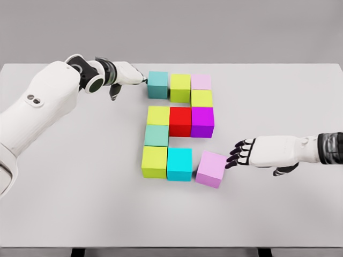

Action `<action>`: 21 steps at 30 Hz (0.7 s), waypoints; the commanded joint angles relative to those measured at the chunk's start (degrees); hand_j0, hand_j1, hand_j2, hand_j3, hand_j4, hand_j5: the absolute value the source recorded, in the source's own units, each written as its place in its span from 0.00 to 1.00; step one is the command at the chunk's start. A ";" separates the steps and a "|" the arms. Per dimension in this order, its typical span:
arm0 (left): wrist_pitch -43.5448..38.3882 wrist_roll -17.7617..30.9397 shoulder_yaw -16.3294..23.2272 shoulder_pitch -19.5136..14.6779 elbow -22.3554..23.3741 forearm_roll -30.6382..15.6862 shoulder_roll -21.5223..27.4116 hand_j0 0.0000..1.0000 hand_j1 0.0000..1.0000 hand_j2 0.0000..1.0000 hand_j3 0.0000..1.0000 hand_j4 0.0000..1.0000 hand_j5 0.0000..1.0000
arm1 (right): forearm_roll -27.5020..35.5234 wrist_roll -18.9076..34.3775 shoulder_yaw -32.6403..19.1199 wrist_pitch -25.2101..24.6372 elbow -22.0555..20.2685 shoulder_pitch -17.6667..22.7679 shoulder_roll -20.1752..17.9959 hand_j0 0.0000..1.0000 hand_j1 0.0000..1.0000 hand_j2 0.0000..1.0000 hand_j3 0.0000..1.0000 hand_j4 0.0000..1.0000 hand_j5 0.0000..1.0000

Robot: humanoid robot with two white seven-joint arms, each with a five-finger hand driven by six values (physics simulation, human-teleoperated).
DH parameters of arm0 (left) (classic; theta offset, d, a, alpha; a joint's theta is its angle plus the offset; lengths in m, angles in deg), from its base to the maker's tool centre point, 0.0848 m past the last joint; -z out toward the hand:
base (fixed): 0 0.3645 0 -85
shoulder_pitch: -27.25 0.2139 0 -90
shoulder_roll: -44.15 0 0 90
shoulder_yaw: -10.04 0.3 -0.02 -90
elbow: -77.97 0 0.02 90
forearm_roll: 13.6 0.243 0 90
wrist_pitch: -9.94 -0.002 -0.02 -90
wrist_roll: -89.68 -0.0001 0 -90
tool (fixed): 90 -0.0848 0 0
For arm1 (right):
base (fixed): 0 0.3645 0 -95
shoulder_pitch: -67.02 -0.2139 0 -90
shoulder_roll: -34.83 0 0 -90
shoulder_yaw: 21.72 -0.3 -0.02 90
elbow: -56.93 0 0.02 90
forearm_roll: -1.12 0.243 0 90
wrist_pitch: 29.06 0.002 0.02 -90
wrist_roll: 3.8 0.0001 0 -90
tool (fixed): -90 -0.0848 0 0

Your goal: Assemble the squares on the desktop into the number 2

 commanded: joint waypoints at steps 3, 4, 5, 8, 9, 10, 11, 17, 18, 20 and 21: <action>0.08 -0.01 -0.08 0.00 -0.75 0.05 0.03 1.00 1.00 1.00 1.00 1.00 1.00 | 0.36 -0.02 -0.02 -0.13 -0.01 -0.44 0.77 1.00 1.00 1.00 1.00 1.00 1.00; 0.08 -0.01 -0.08 0.09 -1.10 0.05 0.11 1.00 1.00 1.00 1.00 1.00 1.00 | 0.36 -0.02 -0.11 -0.13 -0.01 -0.44 0.86 1.00 1.00 1.00 1.00 1.00 1.00; 0.08 -0.01 -0.08 0.09 -1.10 0.13 0.12 1.00 1.00 1.00 1.00 1.00 1.00 | 0.36 -0.02 -0.11 -0.13 -0.01 -0.61 0.86 1.00 1.00 1.00 1.00 1.00 1.00; 0.08 -0.01 -0.08 0.09 -1.54 0.14 0.12 1.00 1.00 1.00 1.00 1.00 1.00 | 0.36 -0.02 -0.11 -0.13 0.08 -0.88 0.86 1.00 1.00 1.00 1.00 1.00 1.00; 0.08 -0.01 -0.08 0.09 -1.54 0.14 0.12 1.00 1.00 1.00 1.00 1.00 1.00 | 0.36 -0.02 -0.11 -0.13 0.08 -0.88 0.86 1.00 1.00 1.00 1.00 1.00 1.00; 0.08 -0.01 -0.08 0.09 -1.54 0.14 0.12 1.00 1.00 1.00 1.00 1.00 1.00 | 0.36 -0.02 -0.11 -0.13 0.08 -0.88 0.86 1.00 1.00 1.00 1.00 1.00 1.00; 0.08 -0.01 -0.08 0.09 -1.54 0.14 0.12 1.00 1.00 1.00 1.00 1.00 1.00 | 0.36 -0.02 -0.11 -0.13 0.08 -0.97 0.86 1.00 1.00 1.00 1.00 1.00 1.00; 0.08 -0.01 -0.16 0.18 -1.54 0.14 0.38 1.00 1.00 1.00 1.00 1.00 1.00 | 0.36 -0.02 -0.11 -0.13 0.08 -1.23 1.48 1.00 1.00 1.00 1.00 1.00 1.00; 0.08 -0.01 -0.25 0.18 -1.54 0.14 0.55 1.00 1.00 1.00 1.00 1.00 1.00 | 0.36 -0.02 -0.11 -0.13 0.08 -1.23 1.74 1.00 1.00 1.00 1.00 1.00 1.00; 0.08 -0.01 -0.25 0.09 -1.37 0.14 0.73 1.00 1.00 1.00 1.00 1.00 1.00 | 0.36 -0.02 -0.02 -0.13 0.08 -1.32 1.92 1.00 1.00 1.00 1.00 1.00 1.00; 0.08 -0.01 -0.34 0.09 -1.37 0.14 0.91 1.00 1.00 1.00 1.00 1.00 1.00 | 0.36 -0.02 -0.02 -0.13 0.08 -1.32 2.09 1.00 1.00 1.00 1.00 1.00 1.00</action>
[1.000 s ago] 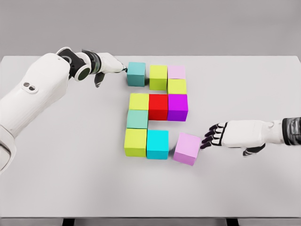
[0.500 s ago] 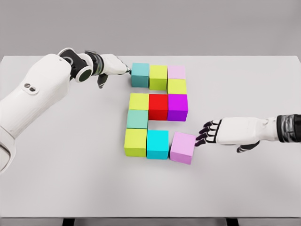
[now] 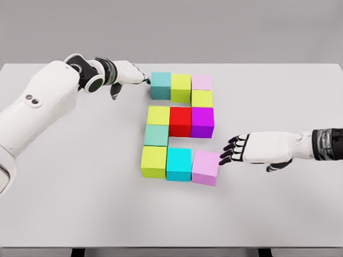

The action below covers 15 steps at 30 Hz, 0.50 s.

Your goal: Assemble the squares on the desktop into the number 2

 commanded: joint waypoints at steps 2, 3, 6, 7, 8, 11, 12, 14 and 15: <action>-0.03 -0.02 -0.24 -0.09 0.08 -0.25 0.85 1.00 1.00 1.00 1.00 1.00 1.00 | 0.22 -0.02 0.00 -0.14 -0.01 0.00 0.30 1.00 1.00 1.00 1.00 1.00 1.00; -0.03 -0.02 -0.50 -0.09 0.08 -0.42 1.28 1.00 1.00 1.00 1.00 1.00 1.00 | 0.13 -0.02 0.00 -0.14 0.08 -0.17 0.65 1.00 1.00 1.00 1.00 1.00 1.00; 1.63 -0.02 -3.04 0.09 0.08 -0.95 2.42 1.00 1.00 1.00 1.00 1.00 1.00 | -0.05 -0.02 -0.17 -0.14 0.87 -0.35 0.74 1.00 1.00 1.00 1.00 1.00 1.00; 3.83 -0.02 -4.19 0.09 0.17 -1.39 2.86 1.00 1.00 1.00 1.00 1.00 1.00 | 0.04 -0.02 -0.17 -0.14 0.96 -0.35 0.74 1.00 1.00 1.00 1.00 1.00 1.00; 5.51 -0.02 -5.25 0.09 0.08 -2.35 4.09 1.00 1.00 1.00 1.00 1.00 1.00 | 0.04 -0.02 -0.17 -0.14 0.96 -0.44 0.74 1.00 1.00 1.00 1.00 1.00 1.00; 11.13 -0.02 -7.71 0.09 -0.27 -6.66 6.82 1.00 1.00 1.00 1.00 1.00 1.00 | -0.05 -0.02 0.00 -0.14 1.13 -0.79 1.18 1.00 1.00 1.00 1.00 1.00 1.00; 14.29 -0.02 -8.59 0.17 -1.67 -9.12 8.75 1.00 1.00 1.00 1.00 1.00 1.00 | -0.05 -0.02 0.00 -0.14 1.13 -0.70 1.18 1.00 1.00 1.00 1.00 1.00 1.00; 17.98 -0.02 -9.82 0.52 -4.39 -14.47 12.52 1.00 1.00 1.00 1.00 1.00 1.00 | -0.05 -0.02 0.09 -0.14 1.04 -0.70 1.26 1.00 1.00 1.00 1.00 1.00 1.00; 18.87 -0.02 -10.00 1.31 -5.97 -20.26 15.07 1.00 1.00 1.00 1.00 1.00 1.00 | -0.22 -0.02 0.18 -0.14 1.13 -0.70 1.18 1.00 1.00 1.00 1.00 1.00 1.00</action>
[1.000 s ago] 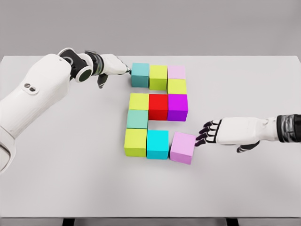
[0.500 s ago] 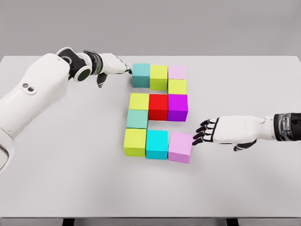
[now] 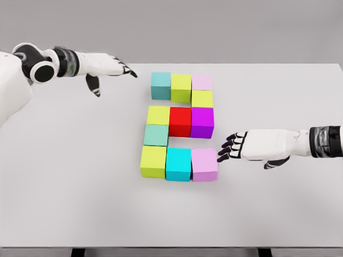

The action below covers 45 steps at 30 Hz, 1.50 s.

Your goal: Assemble the squares on the desktop into the number 2

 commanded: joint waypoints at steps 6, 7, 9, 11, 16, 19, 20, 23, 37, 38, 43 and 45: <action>3.36 -0.03 -1.43 6.42 -14.40 -26.08 15.53 1.00 1.00 1.00 1.00 1.00 1.00 | -0.06 -0.02 0.09 -0.14 -0.01 0.26 -0.45 1.00 1.00 1.00 1.00 1.00 1.00; 3.36 -0.03 -1.51 7.12 -15.55 -27.75 16.76 1.00 1.00 1.00 1.00 1.00 1.00 | -0.06 -0.02 0.09 -0.14 -0.10 0.35 -0.45 1.00 1.00 1.00 1.00 1.00 1.00; 3.53 -0.03 -1.60 7.47 -16.34 -32.49 18.96 1.00 1.00 1.00 1.00 1.00 1.00 | -0.06 -0.02 0.09 -0.14 -0.19 0.44 -0.45 1.00 1.00 1.00 1.00 1.00 1.00; 6.42 -0.03 -1.60 8.79 -18.71 -39.25 21.77 1.00 1.00 1.00 1.00 1.00 1.00 | -0.15 -0.02 0.18 -0.14 -0.28 0.62 -0.62 1.00 1.00 1.00 1.00 1.00 1.00; 8.56 -0.03 -1.60 12.66 -20.30 -50.51 24.94 1.00 1.00 1.00 1.00 1.00 1.00 | -2.08 -0.02 0.53 -0.14 0.25 0.70 -0.62 1.00 1.00 1.00 1.00 1.00 1.00; 8.56 -0.03 -2.39 15.29 -20.12 -53.59 25.20 1.00 1.00 1.00 1.00 1.00 1.00 | -2.43 -0.02 0.97 -0.14 0.95 0.70 -0.18 1.00 1.00 1.00 1.00 1.00 1.00; 8.56 -0.03 -3.18 16.87 -19.86 -54.56 25.20 1.00 1.00 1.00 1.00 1.00 1.00 | -2.70 -0.02 1.06 -0.14 0.95 0.70 -0.18 1.00 1.00 1.00 1.00 1.00 1.00; 8.56 -0.03 -8.80 23.73 -19.77 -53.85 25.55 1.00 1.00 1.00 1.00 1.00 1.00 | -2.78 -0.02 1.49 -0.14 0.87 0.62 -0.09 1.00 1.00 1.00 1.00 1.00 1.00; 8.56 -0.03 -12.15 29.45 -19.51 -53.77 25.46 1.00 1.00 1.00 1.00 1.00 1.00 | -2.78 -0.02 1.58 -0.14 -0.54 0.62 0.35 1.00 1.00 1.00 1.00 1.00 1.00; 8.56 -0.03 -12.15 29.62 -19.51 -53.77 25.47 1.00 1.00 1.00 1.00 1.00 1.00 | -2.78 -0.02 1.58 -0.14 -0.63 0.62 0.35 1.00 1.00 1.00 1.00 1.00 1.00; 8.56 -0.03 -12.15 29.62 -19.51 -53.77 25.55 1.00 1.00 1.00 1.00 1.00 1.00 | -2.78 -0.02 1.58 -0.14 -0.98 0.62 0.35 1.00 1.00 1.00 1.00 1.00 1.00; 8.56 -0.03 -12.23 29.62 -19.51 -53.77 25.55 1.00 1.00 1.00 1.00 1.00 1.00 | -2.78 -0.02 1.58 -0.14 -0.98 0.62 0.35 1.00 1.00 1.00 1.00 1.00 1.00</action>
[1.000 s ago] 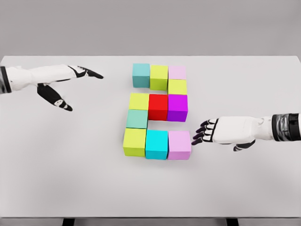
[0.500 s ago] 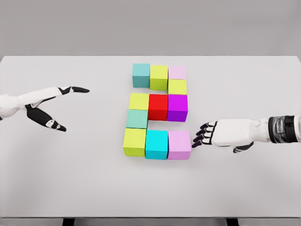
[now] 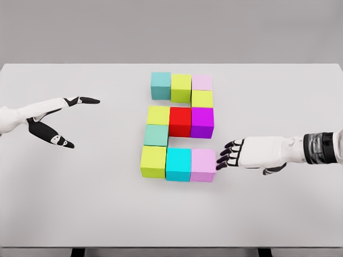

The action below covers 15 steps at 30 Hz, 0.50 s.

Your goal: Assemble the squares on the desktop into the number 2

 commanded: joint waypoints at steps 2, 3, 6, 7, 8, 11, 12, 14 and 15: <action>-0.13 -0.01 -0.05 0.00 -0.09 -0.47 0.07 1.00 1.00 1.00 1.00 1.00 1.00 | 0.28 -0.02 -0.02 -0.13 -0.11 0.00 -0.06 1.00 1.00 1.00 1.00 1.00 1.00; -0.13 -0.01 -0.05 0.00 -0.09 -0.47 0.07 1.00 1.00 1.00 1.00 1.00 1.00 | 0.36 -0.02 -0.02 -0.13 0.06 0.00 -0.06 1.00 1.00 1.00 1.00 1.00 1.00; -0.13 -0.01 -0.13 0.00 -0.09 -0.47 0.07 1.00 1.00 1.00 1.00 1.00 1.00 | 0.28 -0.02 -0.28 -0.13 3.57 -0.53 -0.15 1.00 1.00 1.00 1.00 1.00 1.00; -0.13 -0.01 -0.13 0.00 -0.09 -0.47 0.07 1.00 1.00 1.00 1.00 1.00 1.00 | 0.10 -0.02 -0.46 -0.13 4.10 -0.53 -0.15 1.00 1.00 1.00 1.00 1.00 1.00; -0.13 -0.01 -0.05 0.00 -0.18 -0.47 0.07 1.00 1.00 1.00 1.00 1.00 1.00 | -0.43 -0.02 -0.63 -0.13 4.63 -0.53 -0.15 1.00 1.00 1.00 1.00 1.00 1.00; -0.13 -0.01 -0.04 0.00 -0.09 -0.47 0.07 1.00 1.00 1.00 1.00 1.00 1.00 | 3.33 -0.02 -8.35 -0.13 12.62 -0.88 0.03 1.00 1.00 1.00 1.00 1.00 1.00; -0.13 -0.01 -0.13 0.00 -0.09 -0.47 0.07 1.00 1.00 1.00 1.00 1.00 1.00 | 15.54 -0.02 -13.28 -0.13 17.54 -0.44 -0.15 1.00 1.00 1.00 1.00 1.00 1.00; -0.13 -0.01 -0.04 0.00 -0.18 -0.47 0.07 1.00 1.00 1.00 1.00 1.00 1.00 | 28.55 -0.02 -13.73 -0.13 24.57 -0.79 -0.06 1.00 1.00 1.00 1.00 1.00 1.00; -0.13 -0.01 -0.04 0.00 -0.09 -0.47 0.07 1.00 1.00 1.00 1.00 1.00 1.00 | 32.26 -0.02 -13.99 -0.13 24.93 -0.70 -0.06 1.00 1.00 1.00 1.00 1.00 1.00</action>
